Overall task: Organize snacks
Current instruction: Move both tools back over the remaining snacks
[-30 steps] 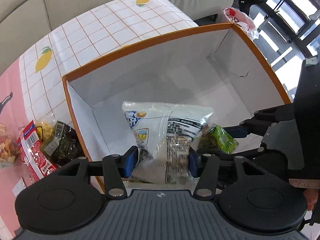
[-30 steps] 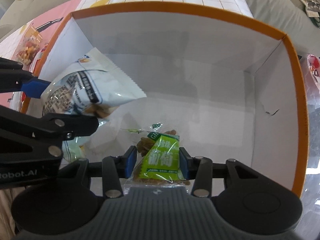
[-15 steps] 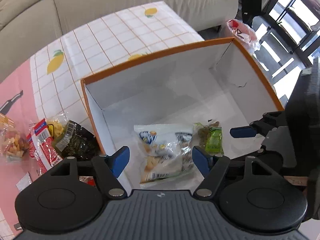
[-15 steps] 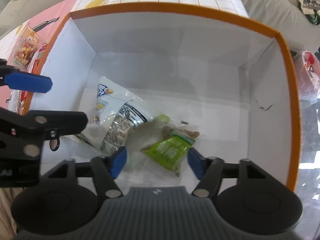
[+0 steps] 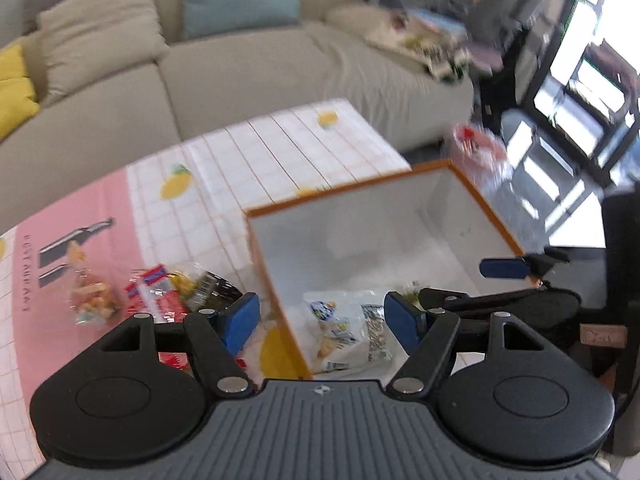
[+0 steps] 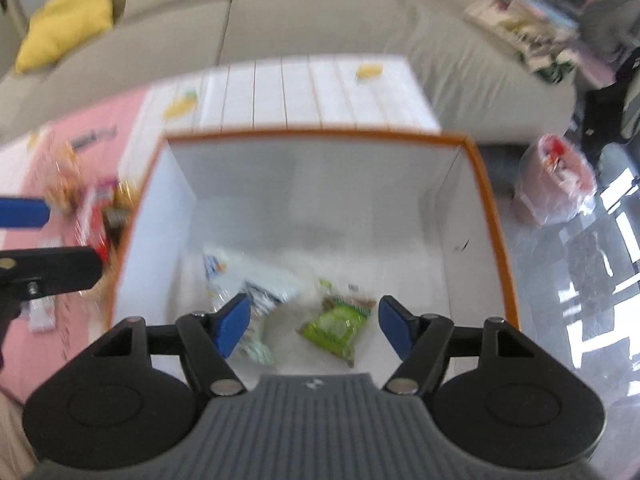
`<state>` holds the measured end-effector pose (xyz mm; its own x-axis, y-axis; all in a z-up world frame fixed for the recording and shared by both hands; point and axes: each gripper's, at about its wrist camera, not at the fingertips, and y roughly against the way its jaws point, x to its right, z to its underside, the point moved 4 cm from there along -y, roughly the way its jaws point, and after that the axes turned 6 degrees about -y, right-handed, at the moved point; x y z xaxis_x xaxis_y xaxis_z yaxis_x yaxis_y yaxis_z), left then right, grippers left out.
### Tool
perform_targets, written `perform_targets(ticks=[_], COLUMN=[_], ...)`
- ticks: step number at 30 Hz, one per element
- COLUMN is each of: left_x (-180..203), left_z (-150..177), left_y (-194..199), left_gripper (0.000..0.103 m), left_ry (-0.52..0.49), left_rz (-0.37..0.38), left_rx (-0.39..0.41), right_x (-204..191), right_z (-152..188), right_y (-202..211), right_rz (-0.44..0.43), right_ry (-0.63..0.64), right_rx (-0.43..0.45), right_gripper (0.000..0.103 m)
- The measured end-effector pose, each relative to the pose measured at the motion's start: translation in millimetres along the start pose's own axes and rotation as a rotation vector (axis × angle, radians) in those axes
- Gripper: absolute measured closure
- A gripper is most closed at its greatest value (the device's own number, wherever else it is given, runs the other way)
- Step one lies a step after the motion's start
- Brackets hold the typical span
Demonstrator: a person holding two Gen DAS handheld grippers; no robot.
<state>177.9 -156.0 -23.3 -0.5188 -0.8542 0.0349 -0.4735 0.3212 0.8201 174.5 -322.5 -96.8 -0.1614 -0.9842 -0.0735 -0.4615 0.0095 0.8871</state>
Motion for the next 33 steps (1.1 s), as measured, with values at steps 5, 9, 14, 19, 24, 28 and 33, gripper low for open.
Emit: perform_targets(ticks=[5,9,14,19,24,28,33], left_x=[-19.6,-38.7,-60.0,-85.0,-105.8,-110.8,-118.6], left_z=[18.7,38.1,64.9,90.8,111.6,126.2,142.5], left_y=[32.8,54.6,72.5,84.6,90.1,81.9,71.6], left_gripper=[0.02,0.021,0.021,0.022,0.024,0.024,0.024], left_ry=[0.052,0.112,0.144,0.198,0.258,0.196,0.178], left_rz=[-0.054,-0.099,-0.156,-0.207,-0.189,-0.219,-0.222], left_rx=[0.096,0.17,0.22,0.254,0.26,0.214,0.166], right_x=[-22.7,-49.4,-78.5,-108.3,-137.1,-156.8,-169.7], right_z=[7.6,20.1,39.4,57.8,76.1,86.9,100.0], right_y=[41.1,64.3,78.6,75.4,70.0,55.5,44.8], right_rz=[-0.03,-0.035,-0.081,-0.167,-0.164,-0.149,-0.148], right_ry=[-0.038,-0.004,-0.023,-0.083,-0.094,-0.06,-0.045], right_rx=[0.168,0.275,0.339,0.312,0.326,0.302,0.291], right_gripper=[0.033,0.033,0.032,0.032,0.032,0.032,0.033])
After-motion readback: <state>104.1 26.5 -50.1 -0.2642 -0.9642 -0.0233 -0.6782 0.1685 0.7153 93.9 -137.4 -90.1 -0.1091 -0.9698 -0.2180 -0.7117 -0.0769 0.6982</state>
